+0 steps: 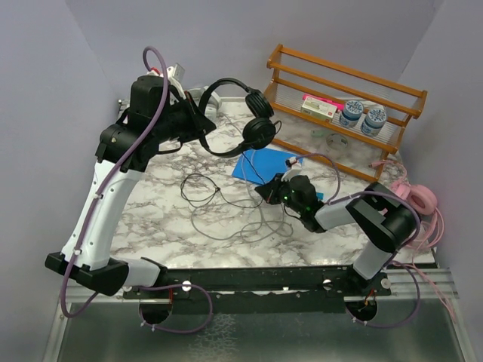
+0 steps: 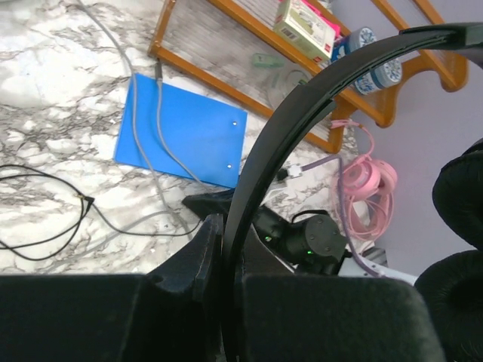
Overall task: Wrap the headphones
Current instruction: Untie the headphones cable from the headphones.
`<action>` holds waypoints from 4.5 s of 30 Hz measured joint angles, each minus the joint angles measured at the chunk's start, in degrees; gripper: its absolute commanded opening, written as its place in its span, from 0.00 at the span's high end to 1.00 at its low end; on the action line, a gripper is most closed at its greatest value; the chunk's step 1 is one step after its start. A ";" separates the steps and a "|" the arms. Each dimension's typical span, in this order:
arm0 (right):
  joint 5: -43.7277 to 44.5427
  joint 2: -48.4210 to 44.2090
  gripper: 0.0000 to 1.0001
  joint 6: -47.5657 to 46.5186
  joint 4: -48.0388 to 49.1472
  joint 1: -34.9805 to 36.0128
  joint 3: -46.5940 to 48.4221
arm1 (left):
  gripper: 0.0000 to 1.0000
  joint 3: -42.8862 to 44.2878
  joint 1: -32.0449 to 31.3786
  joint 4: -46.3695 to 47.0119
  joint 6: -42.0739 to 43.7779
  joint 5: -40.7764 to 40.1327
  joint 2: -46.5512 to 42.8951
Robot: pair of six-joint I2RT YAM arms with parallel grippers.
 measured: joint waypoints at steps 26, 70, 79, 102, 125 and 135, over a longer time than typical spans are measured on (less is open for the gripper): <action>-24.09 -22.77 1.00 -12.76 -3.52 4.28 -3.61 | 1.00 -0.46 6.54 -2.12 1.73 -37.29 3.04; -16.22 -38.80 0.99 -21.00 -27.10 -13.55 10.01 | 1.00 -21.59 6.62 5.81 10.51 -20.22 -0.52; -18.86 -34.34 0.99 -23.17 -36.44 -13.57 30.34 | 1.00 -27.69 1.81 10.38 15.02 -20.41 -0.46; -5.01 -35.78 0.99 -21.55 -51.21 -13.88 15.06 | 1.00 -25.44 0.92 11.87 5.68 -20.35 -3.43; 7.80 -32.65 0.99 -21.20 -52.43 -17.49 21.68 | 1.00 -24.59 1.03 6.82 10.69 -9.49 -3.82; 11.23 -38.42 0.99 -21.66 -55.36 -17.49 22.95 | 1.00 -24.74 1.11 6.69 12.31 -15.19 -3.54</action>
